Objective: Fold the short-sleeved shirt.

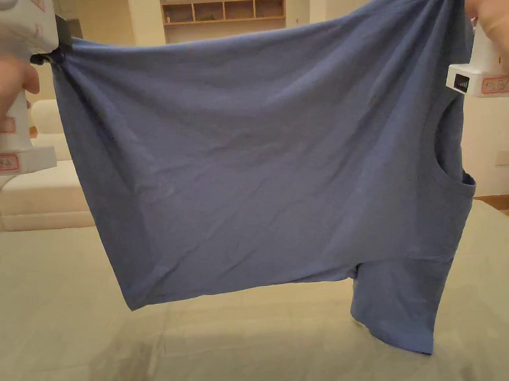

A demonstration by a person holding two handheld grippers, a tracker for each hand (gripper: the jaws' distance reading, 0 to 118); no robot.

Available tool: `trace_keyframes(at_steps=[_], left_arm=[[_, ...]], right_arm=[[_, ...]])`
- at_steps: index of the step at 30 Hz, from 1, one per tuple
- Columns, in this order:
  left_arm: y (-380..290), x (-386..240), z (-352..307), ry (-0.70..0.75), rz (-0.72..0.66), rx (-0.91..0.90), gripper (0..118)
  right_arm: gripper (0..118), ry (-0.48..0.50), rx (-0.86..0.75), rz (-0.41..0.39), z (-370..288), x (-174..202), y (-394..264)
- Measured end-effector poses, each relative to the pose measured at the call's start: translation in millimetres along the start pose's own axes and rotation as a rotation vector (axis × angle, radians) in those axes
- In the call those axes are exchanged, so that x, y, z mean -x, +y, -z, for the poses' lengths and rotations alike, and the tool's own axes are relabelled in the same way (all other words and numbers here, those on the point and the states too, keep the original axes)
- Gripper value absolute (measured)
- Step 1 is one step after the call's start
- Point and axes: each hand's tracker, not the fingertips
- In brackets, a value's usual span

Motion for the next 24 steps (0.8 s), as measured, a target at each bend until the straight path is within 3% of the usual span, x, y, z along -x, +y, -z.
trace_keyframes(at_steps=[3, 8, 10, 12, 13, 16, 19, 21, 24], left_arm=[[-26.7, 6.7, 1.2, -0.008, -0.008, 0.030, 5], [-81.0, 21.9, -6.0, -0.005, -0.018, 0.121, 5], [-112.2, 25.2, -13.8, 0.025, 0.015, 0.184, 5], [-148.9, 26.1, -35.3, 0.016, 0.020, 0.196, 5], [-164.2, 28.9, -44.4, -0.008, 0.032, 0.242, 5], [-212.5, 35.4, -93.5, -0.040, -0.029, 0.258, 5], [-250.3, 40.7, -148.1, -0.051, -0.024, 0.292, 5], [-268.0, 46.2, -185.4, -0.094, -0.016, 0.294, 5], [-302.3, 44.7, -253.4, -0.103, 0.079, 0.272, 5]], right_arm=[[4, 0.010, 0.051, -0.025, -5.2, -2.3, -23.3], [4, 0.085, 0.136, 0.006, -30.5, -9.8, -74.6], [4, 0.116, 0.205, -0.060, -46.1, -13.3, -99.4], [4, 0.154, 0.257, -0.042, -72.0, -18.0, -129.2], [4, 0.208, 0.249, 0.013, -95.4, -22.0, -146.7], [4, 0.277, 0.341, 0.067, -149.2, -38.1, -187.9], [4, 0.296, 0.384, 0.003, -218.0, -50.2, -215.6], [4, 0.300, 0.389, 0.011, -258.4, -59.8, -228.4], [4, 0.302, 0.413, 0.055, -320.2, -81.3, -247.0]])
